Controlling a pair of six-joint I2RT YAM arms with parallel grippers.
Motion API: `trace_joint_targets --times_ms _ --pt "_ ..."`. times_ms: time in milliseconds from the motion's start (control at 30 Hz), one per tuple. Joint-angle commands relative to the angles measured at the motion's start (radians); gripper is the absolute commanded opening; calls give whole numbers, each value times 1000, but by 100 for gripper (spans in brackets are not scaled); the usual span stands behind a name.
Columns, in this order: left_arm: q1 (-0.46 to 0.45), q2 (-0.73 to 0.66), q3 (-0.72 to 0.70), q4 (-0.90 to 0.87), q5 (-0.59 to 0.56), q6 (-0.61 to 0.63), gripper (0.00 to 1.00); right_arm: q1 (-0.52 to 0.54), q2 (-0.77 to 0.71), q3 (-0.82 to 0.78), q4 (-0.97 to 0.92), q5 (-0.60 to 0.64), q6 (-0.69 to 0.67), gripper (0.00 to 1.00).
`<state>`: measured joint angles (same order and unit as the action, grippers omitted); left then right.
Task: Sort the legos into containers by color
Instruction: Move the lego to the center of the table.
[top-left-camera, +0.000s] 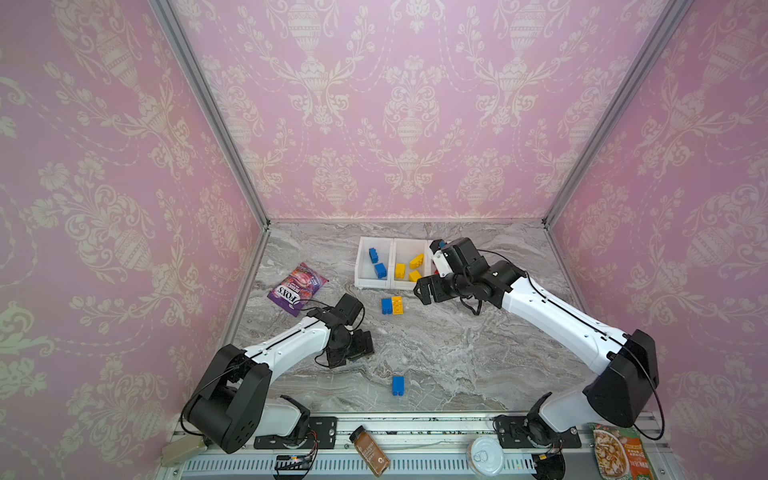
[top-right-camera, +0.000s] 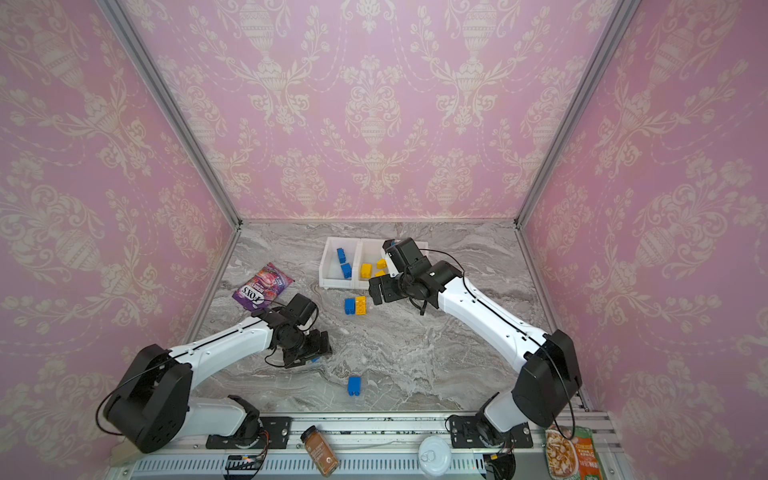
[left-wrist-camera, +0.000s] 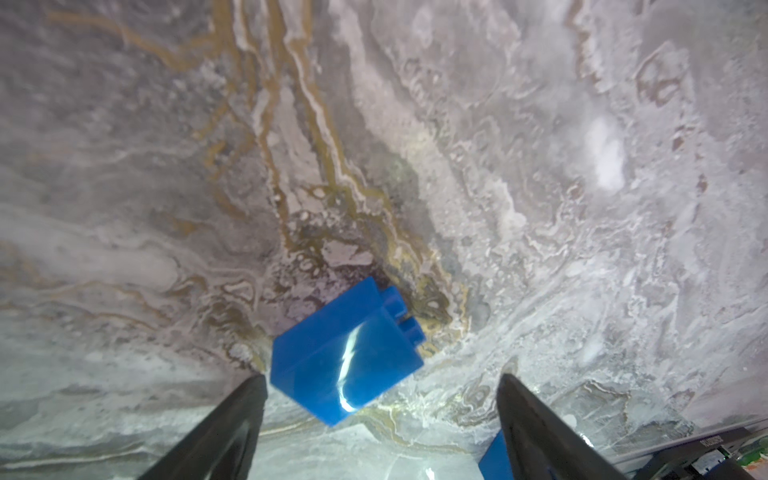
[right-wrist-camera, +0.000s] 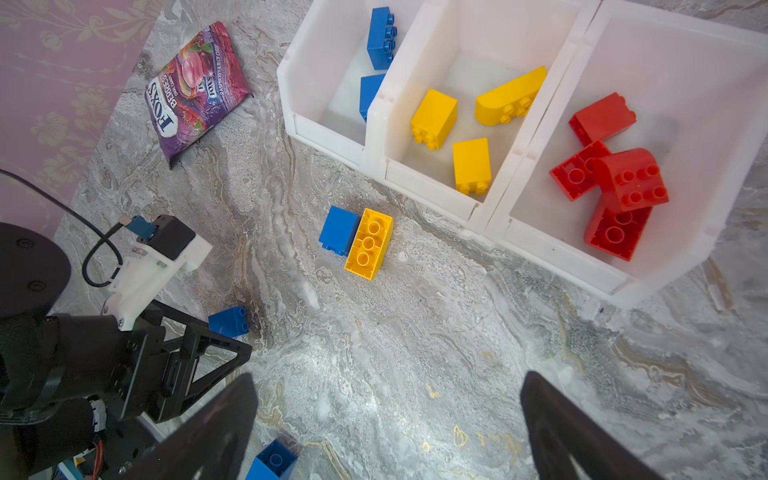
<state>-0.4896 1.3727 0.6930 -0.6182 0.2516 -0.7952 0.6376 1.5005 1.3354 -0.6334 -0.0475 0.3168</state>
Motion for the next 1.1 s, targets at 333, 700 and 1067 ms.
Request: trace_joint_targets --times_ms 333,700,1067 --pt "-46 114 143 78 -45 20 89 7 -44 -25 -20 27 7 100" --pt "-174 160 240 -154 -288 170 81 6 -74 -45 -31 51 9 100" --pt "-219 272 321 -188 -351 226 70 -29 -139 -220 101 -162 110 100"
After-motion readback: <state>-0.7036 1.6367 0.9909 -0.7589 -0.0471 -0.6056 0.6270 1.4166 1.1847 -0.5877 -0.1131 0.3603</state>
